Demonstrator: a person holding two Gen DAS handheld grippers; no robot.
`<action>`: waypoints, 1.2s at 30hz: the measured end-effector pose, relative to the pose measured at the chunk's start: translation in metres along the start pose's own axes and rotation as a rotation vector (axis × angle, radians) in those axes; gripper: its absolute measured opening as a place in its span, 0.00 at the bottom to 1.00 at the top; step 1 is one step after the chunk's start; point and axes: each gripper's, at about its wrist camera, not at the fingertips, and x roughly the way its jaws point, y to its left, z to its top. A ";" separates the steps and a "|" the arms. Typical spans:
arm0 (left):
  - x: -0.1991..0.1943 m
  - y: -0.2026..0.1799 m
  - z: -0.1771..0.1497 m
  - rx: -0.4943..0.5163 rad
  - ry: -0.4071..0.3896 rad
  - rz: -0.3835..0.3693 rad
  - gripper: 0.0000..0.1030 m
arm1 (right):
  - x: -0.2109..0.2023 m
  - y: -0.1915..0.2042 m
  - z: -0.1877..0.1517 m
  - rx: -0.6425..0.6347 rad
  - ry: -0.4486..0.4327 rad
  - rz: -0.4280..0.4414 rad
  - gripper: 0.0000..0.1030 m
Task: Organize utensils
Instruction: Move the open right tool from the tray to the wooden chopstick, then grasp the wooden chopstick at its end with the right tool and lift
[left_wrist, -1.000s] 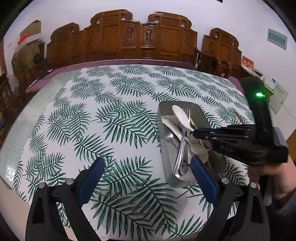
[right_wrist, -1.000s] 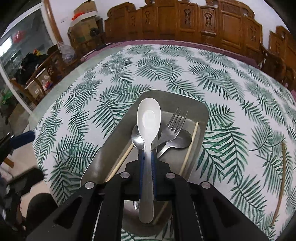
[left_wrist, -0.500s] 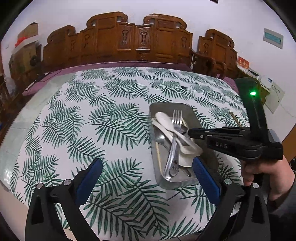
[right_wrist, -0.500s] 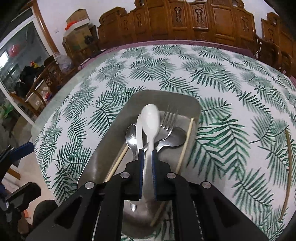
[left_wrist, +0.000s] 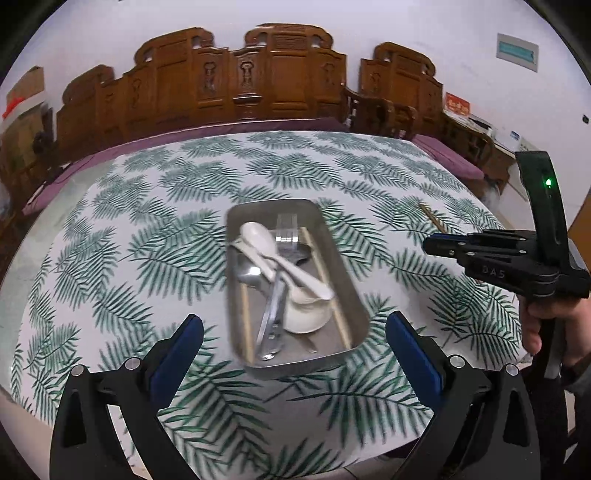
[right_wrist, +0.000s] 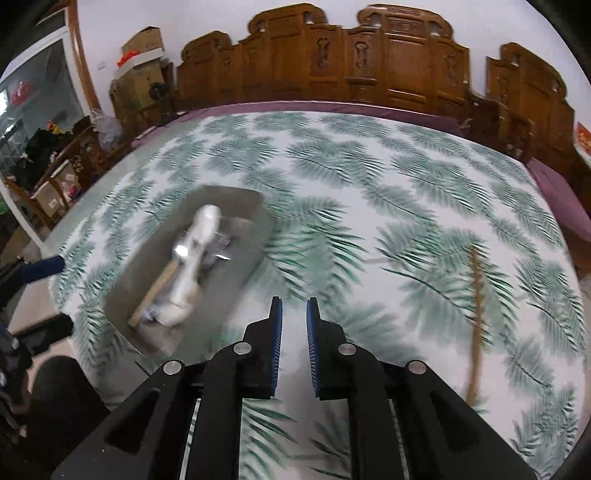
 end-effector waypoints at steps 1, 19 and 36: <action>0.001 -0.004 0.000 0.004 0.002 -0.005 0.92 | -0.002 -0.011 -0.005 0.009 0.004 -0.016 0.15; 0.036 -0.080 0.011 0.090 0.043 -0.065 0.92 | 0.001 -0.138 -0.061 0.105 0.085 -0.148 0.15; 0.063 -0.126 0.047 0.158 0.061 -0.164 0.92 | 0.022 -0.149 -0.058 0.117 0.102 -0.098 0.15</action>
